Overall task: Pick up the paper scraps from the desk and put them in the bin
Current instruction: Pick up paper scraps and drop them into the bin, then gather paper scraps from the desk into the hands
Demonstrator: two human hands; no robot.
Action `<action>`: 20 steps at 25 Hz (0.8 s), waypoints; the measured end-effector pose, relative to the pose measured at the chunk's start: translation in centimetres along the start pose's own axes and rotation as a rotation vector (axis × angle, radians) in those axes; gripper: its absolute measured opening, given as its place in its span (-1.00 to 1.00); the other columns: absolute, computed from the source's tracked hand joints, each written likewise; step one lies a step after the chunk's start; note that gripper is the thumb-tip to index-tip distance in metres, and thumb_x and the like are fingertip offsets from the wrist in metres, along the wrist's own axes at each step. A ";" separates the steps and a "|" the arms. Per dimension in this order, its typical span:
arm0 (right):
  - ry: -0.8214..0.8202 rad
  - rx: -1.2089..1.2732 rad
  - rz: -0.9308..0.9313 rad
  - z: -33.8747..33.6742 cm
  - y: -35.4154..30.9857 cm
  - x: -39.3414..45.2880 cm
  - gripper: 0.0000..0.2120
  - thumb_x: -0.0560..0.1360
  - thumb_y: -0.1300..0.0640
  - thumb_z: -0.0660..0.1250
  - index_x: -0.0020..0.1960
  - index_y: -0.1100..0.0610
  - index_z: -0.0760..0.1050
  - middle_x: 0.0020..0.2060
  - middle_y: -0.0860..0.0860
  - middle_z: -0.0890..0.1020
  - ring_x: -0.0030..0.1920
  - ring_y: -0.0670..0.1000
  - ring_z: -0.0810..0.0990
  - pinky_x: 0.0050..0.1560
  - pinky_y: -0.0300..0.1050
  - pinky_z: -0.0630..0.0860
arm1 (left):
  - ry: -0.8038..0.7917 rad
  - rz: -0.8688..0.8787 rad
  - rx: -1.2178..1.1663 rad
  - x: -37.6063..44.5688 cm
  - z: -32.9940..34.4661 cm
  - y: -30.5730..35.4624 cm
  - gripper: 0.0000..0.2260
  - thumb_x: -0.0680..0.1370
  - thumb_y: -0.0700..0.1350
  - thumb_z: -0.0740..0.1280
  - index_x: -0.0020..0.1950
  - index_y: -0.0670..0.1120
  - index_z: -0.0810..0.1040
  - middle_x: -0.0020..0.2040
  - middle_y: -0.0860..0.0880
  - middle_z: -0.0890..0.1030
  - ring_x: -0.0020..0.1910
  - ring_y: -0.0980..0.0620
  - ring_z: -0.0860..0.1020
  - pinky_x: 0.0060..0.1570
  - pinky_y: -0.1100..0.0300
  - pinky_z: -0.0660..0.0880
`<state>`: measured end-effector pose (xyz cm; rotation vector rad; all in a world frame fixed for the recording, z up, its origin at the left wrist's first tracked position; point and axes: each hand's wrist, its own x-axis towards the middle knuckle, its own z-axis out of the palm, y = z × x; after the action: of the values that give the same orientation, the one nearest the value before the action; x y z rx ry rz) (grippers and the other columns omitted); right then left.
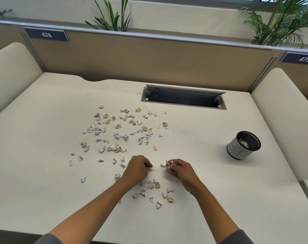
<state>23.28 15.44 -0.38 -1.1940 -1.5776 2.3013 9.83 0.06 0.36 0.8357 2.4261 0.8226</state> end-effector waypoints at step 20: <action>-0.193 0.816 0.244 -1.9 -0.9 -1.2 -0.67 0.51 0.32 0.15 0.14 0.39 0.59 -0.08 0.22 0.69 -0.22 0.04 0.63 -0.08 -0.16 0.54 | -0.195 0.011 -0.440 -1.2 2.1 11.1 -0.93 0.42 -0.12 0.47 -0.12 0.00 0.73 -0.21 0.05 0.72 -0.18 0.14 0.68 -0.09 0.22 0.62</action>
<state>25.06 16.64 0.73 -0.9823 -0.3917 2.8183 16.33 7.18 6.36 0.7182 1.9672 1.1640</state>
